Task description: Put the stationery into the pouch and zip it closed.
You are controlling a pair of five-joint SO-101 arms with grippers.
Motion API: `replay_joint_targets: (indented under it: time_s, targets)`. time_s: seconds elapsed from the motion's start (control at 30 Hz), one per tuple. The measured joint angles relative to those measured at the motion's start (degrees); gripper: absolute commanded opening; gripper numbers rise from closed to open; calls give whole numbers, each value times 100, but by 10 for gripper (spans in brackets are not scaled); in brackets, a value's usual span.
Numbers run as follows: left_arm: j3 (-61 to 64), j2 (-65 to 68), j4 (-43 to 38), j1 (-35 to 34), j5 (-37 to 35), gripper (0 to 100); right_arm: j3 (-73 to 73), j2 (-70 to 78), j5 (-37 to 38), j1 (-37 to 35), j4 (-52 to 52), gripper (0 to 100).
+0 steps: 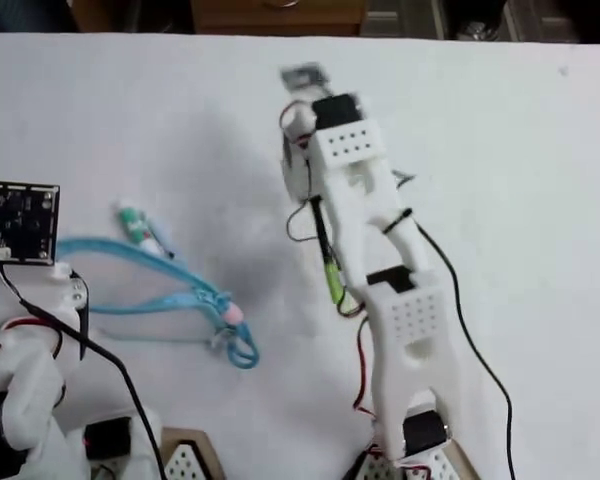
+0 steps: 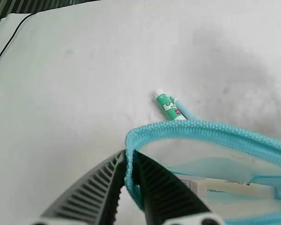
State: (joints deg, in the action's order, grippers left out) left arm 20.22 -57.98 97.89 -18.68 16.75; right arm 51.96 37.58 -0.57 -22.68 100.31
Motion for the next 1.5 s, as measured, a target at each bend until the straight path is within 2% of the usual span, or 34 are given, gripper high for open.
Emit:
replay_joint_targets:
  time_s: [0.3, 0.53, 0.8, 1.1, 1.37, 1.5]
  targets:
    - [0, 0, 0, 0, 0, 22, 281, -2787, -1538, -466, 9, 17]
    - [0, 0, 0, 0, 0, 22, 334, -4492, -2163, -1073, 9, 17]
    - [0, 0, 0, 0, 0, 22, 360, -5688, -2242, -1635, -387, 17]
    - [0, 0, 0, 0, 0, 22, -35, -5785, -2233, -2532, -826, 18]
    - [0, 0, 0, 0, 0, 22, -141, -5925, -1749, -2558, -862, 18]
    - [0, 0, 0, 0, 0, 22, -334, -6347, -1468, -2224, -800, 18]
